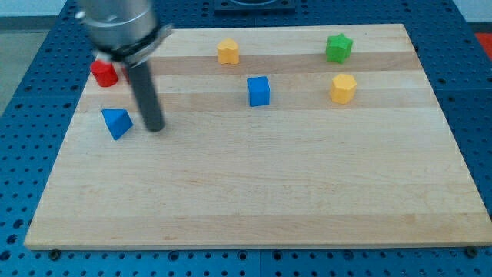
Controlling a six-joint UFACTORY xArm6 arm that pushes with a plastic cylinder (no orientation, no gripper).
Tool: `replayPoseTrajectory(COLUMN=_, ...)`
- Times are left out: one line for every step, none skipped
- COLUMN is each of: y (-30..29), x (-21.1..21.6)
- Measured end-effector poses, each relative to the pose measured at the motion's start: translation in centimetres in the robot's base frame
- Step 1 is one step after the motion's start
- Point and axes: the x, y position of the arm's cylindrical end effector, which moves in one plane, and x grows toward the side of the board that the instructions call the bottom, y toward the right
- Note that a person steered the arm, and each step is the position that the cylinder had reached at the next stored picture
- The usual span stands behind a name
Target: Move your arm towards the red star
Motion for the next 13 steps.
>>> replayPoseTrajectory(y=-2.2, x=-3.7)
replayPoseTrajectory(y=-2.2, x=-5.4)
replayPoseTrajectory(y=1.9, x=-7.6)
replayPoseTrajectory(y=6.4, x=-9.9)
replayPoseTrajectory(y=6.9, x=-11.2)
replayPoseTrajectory(y=6.9, x=-12.1)
replayPoseTrajectory(y=6.9, x=-12.0)
replayPoseTrajectory(y=6.9, x=-12.0)
replayPoseTrajectory(y=6.7, x=-12.0)
replayPoseTrajectory(y=6.6, x=-12.3)
replayPoseTrajectory(y=6.4, x=-12.4)
replayPoseTrajectory(y=6.4, x=-12.5)
replayPoseTrajectory(y=6.4, x=-12.5)
